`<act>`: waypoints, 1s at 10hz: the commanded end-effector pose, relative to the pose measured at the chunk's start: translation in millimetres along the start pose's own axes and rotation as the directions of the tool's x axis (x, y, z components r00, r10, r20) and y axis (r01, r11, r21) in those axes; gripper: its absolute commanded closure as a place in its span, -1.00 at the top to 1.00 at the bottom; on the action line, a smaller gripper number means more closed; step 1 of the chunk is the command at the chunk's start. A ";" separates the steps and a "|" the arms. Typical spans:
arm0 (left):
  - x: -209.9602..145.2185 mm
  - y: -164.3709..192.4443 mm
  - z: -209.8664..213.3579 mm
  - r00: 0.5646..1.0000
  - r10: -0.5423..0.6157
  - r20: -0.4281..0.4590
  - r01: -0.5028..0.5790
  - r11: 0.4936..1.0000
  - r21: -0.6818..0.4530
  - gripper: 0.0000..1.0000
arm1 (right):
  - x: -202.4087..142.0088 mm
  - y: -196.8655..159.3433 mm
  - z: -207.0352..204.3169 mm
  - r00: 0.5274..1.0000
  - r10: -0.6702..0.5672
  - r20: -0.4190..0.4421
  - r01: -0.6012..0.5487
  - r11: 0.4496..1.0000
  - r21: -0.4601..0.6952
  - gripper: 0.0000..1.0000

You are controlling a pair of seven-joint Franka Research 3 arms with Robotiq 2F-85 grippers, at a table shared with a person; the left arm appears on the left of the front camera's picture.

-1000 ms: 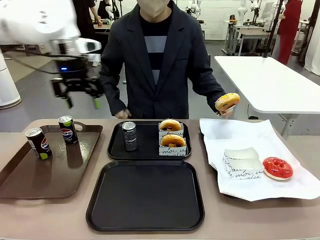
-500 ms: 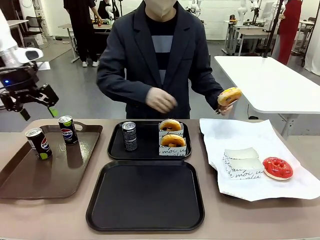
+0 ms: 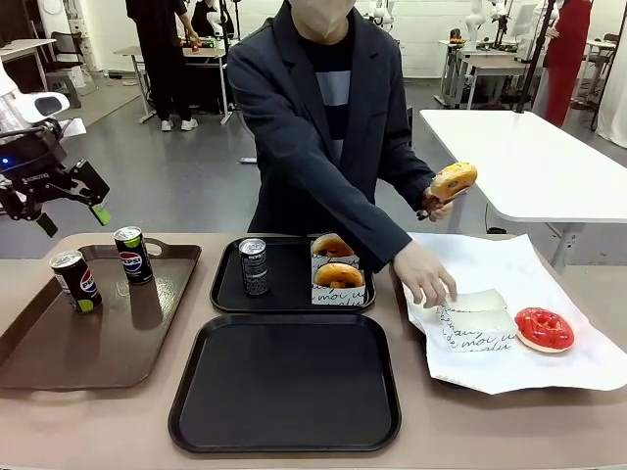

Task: Set up donuts and drinks on trays.
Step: Pick up one Pepsi coke from the Handle tray and place it on the Flat Tray without a Pepsi coke.

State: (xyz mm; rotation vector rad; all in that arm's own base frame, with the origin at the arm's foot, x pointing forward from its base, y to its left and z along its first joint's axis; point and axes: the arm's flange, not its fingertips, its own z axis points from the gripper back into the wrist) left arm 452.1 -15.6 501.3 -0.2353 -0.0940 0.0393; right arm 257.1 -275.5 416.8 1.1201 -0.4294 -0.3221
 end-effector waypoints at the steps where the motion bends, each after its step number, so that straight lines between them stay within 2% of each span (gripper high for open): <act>1: -0.4 2.7 1.4 1.000 -0.017 -0.005 0.017 0.999 0.027 1.00 | -0.6 0.0 1.8 1.000 0.001 -0.010 -0.001 1.000 0.002 1.00; 3: 0.0 0.3 0.0 1.000 -0.003 -0.001 0.003 1.000 0.006 1.00 | -0.6 0.0 1.8 1.000 0.001 -0.010 -0.001 1.000 0.002 1.00; 4: 13.8 13.4 -5.8 1.000 0.011 0.025 -0.013 0.996 0.084 1.00 | -0.6 0.0 1.8 1.000 0.001 -0.010 -0.001 1.000 0.002 1.00; 8: 30.9 49.0 -30.6 0.998 0.052 0.045 -0.058 0.988 0.143 1.00 | -0.6 0.0 1.8 1.000 0.001 -0.010 -0.001 1.000 0.002 1.00; 10: 41.5 57.1 -43.1 0.998 0.065 0.017 -0.066 0.986 0.154 1.00 | -0.6 0.0 1.8 1.000 0.001 -0.010 -0.001 1.000 0.002 1.00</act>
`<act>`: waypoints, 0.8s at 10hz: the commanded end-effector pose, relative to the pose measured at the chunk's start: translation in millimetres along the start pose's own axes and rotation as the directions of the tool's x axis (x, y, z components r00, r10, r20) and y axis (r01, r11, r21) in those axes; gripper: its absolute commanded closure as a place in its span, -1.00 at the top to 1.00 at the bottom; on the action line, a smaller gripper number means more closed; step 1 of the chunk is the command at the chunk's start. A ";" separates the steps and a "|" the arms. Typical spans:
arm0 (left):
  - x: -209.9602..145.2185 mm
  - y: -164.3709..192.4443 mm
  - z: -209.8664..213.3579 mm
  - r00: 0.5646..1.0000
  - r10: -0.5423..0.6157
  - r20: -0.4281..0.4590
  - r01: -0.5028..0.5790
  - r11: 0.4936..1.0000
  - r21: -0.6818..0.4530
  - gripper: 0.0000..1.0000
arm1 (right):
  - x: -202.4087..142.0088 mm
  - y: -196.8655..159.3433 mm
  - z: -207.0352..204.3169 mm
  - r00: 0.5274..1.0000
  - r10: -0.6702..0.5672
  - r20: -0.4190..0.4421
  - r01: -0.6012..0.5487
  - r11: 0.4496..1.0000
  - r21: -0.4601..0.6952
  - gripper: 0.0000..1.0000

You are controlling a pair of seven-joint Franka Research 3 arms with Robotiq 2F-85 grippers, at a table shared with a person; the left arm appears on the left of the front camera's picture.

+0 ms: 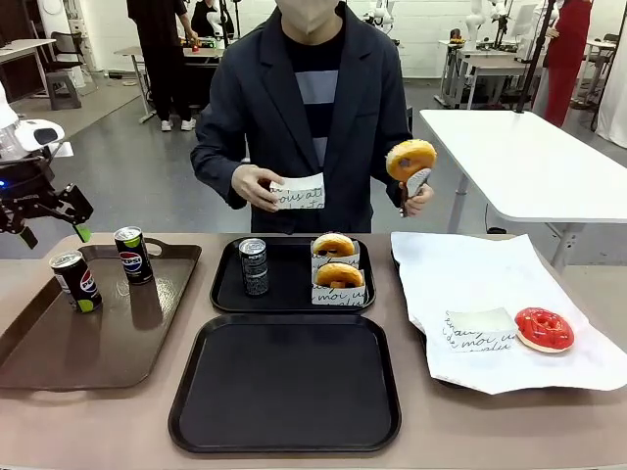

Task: Set up donuts and drinks on trays.
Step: Pick up one Pepsi coke from the Handle tray and place it on the Flat Tray without a Pepsi coke.

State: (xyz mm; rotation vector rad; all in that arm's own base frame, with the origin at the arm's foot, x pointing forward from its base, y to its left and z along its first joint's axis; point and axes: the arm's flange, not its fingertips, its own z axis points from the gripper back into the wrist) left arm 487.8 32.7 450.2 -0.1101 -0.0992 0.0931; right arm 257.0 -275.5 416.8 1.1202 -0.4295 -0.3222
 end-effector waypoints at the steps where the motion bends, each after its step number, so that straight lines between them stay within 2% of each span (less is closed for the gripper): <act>1: 11.5 -1.3 -9.0 1.000 0.024 -0.013 -0.024 0.999 0.033 1.00 | -0.5 0.0 1.7 1.000 0.001 -0.010 -0.001 1.000 0.002 1.00; 8: 29.0 -7.7 -51.6 0.997 0.032 -0.070 -0.024 0.993 0.113 1.00 | -0.5 0.0 1.7 1.000 0.001 -0.010 -0.001 1.000 0.002 1.00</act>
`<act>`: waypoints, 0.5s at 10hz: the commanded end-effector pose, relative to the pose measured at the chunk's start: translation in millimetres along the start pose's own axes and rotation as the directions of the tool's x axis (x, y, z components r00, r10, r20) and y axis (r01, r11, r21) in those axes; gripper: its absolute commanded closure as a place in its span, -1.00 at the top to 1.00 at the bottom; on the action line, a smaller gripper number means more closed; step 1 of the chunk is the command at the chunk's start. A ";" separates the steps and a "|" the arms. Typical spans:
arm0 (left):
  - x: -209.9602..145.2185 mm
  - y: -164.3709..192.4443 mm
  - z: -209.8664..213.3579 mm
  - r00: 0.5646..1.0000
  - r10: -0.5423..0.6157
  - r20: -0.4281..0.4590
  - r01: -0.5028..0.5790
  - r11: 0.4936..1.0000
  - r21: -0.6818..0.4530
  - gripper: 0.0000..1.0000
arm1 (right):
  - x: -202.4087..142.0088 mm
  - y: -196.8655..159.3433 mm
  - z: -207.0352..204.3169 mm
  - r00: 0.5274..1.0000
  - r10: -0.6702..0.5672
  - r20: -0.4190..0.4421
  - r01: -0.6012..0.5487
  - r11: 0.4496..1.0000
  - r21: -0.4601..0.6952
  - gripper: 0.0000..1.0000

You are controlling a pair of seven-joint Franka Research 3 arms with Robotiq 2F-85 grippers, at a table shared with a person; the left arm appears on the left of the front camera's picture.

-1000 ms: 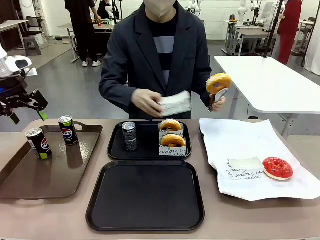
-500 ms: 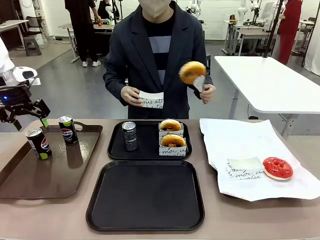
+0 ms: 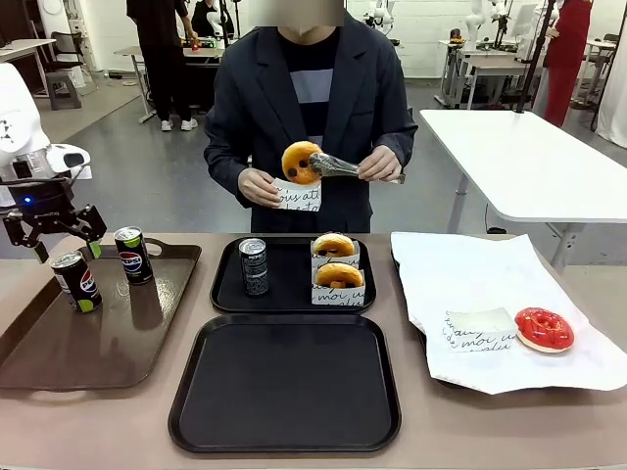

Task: Set up donuts and drinks on trays.
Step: Pick up one Pepsi coke from the Handle tray and place it on the Flat Tray without a Pepsi coke.

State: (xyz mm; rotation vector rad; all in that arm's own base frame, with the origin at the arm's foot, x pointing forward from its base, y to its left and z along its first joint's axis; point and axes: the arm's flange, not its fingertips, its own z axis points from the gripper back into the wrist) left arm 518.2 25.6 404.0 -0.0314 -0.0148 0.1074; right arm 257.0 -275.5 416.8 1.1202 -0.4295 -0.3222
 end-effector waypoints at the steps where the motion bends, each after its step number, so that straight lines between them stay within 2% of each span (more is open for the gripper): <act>1: 5.2 -3.5 -2.4 1.000 0.009 0.001 -0.009 1.000 0.026 1.00 | -0.5 0.0 1.7 1.000 0.001 -0.010 -0.001 1.000 0.002 1.00; 5: -13.7 7.1 -12.6 1.000 -0.001 0.011 0.001 1.000 -0.025 1.00 | -0.5 0.0 1.7 1.000 0.001 -0.010 -0.001 1.000 0.002 1.00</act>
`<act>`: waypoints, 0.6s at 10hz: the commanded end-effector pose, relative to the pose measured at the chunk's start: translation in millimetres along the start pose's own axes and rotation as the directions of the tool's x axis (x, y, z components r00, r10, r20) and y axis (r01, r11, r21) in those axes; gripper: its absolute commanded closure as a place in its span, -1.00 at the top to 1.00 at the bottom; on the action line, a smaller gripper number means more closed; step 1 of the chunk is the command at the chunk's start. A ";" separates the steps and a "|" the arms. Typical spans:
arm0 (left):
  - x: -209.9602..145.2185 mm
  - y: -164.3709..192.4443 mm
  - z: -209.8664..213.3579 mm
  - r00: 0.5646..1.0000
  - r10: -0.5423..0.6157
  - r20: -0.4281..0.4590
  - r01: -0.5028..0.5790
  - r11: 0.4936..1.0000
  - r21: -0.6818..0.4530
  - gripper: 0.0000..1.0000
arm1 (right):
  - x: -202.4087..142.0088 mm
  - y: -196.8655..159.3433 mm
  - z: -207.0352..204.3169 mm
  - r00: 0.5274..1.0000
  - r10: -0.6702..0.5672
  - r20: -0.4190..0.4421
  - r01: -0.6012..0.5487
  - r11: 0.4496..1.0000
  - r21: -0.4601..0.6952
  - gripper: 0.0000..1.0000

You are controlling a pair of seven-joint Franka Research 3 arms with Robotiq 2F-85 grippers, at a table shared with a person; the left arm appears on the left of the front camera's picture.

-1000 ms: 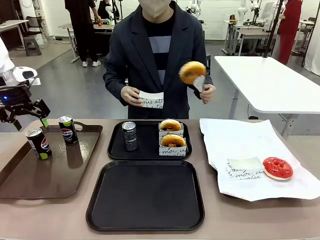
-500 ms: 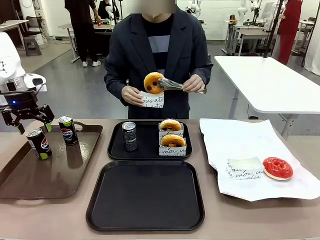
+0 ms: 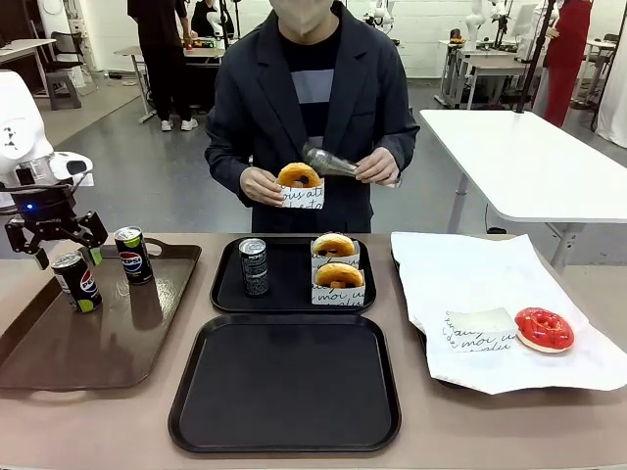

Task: Set up donuts and drinks on trays.
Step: Pick up one Pepsi coke from the Handle tray and place it on the Flat Tray without a Pepsi coke.

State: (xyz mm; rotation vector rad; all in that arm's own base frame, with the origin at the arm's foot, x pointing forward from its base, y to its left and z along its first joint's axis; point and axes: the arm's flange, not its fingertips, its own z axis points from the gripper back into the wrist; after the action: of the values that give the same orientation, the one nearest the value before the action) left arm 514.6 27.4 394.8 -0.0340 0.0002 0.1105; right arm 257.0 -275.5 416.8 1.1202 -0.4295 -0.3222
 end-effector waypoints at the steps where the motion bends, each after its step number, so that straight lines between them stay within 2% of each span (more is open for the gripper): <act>1: -13.4 7.9 -6.9 0.999 -0.010 0.034 0.011 0.999 -0.035 1.00 | -0.5 0.0 1.7 1.000 0.001 -0.010 -0.001 1.000 0.002 1.00; 6: -18.7 5.9 -13.2 0.997 -0.037 0.065 0.041 0.997 -0.061 1.00 | -0.5 0.0 1.7 1.000 0.001 -0.010 -0.001 1.000 0.002 1.00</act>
State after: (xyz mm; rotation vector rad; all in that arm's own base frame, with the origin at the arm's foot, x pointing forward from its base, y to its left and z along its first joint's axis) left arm 501.6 30.4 383.5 -0.0750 -0.0381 0.0886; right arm 257.0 -275.5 416.7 1.1202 -0.4295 -0.3222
